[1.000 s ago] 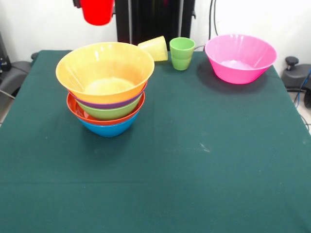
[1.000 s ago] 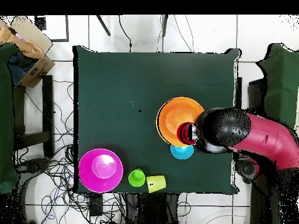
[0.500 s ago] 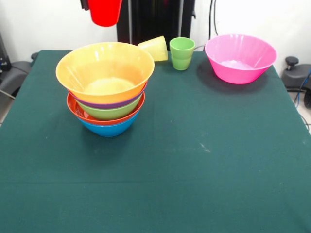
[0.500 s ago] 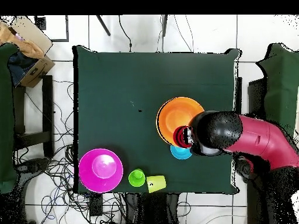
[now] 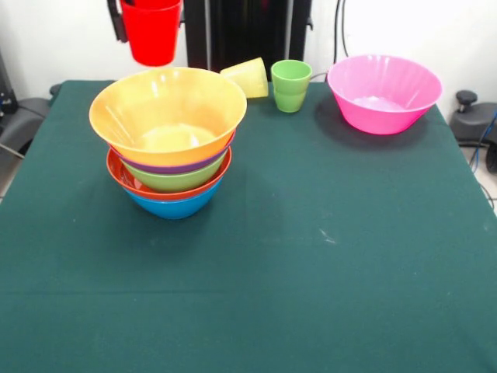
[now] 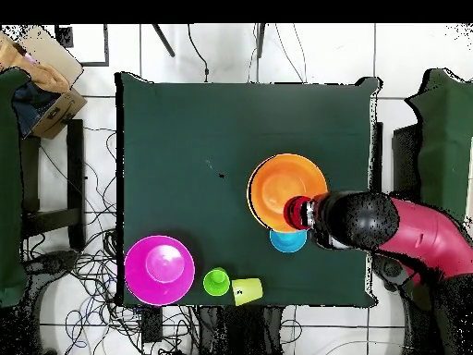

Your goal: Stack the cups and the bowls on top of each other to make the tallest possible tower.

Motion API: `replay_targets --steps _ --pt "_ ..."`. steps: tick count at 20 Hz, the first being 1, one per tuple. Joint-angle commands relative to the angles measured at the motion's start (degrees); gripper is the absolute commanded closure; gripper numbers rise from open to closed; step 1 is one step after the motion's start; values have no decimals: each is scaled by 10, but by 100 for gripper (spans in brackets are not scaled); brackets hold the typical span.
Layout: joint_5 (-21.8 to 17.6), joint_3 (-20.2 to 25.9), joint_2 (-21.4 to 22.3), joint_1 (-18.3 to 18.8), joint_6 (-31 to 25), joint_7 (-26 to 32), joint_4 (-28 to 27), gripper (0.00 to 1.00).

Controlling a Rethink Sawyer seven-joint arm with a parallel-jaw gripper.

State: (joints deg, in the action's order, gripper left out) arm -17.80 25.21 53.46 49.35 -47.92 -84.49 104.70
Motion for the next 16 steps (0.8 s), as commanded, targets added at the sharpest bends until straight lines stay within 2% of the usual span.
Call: replay_targets --steps 1,7,12,16 --pt "-75 76 -56 26 72 152 62 100" --pt "-105 100 -58 44 74 141 67 100" --pt "-151 110 -85 55 123 116 79 100" --pt "-171 117 -93 56 135 97 84 100"
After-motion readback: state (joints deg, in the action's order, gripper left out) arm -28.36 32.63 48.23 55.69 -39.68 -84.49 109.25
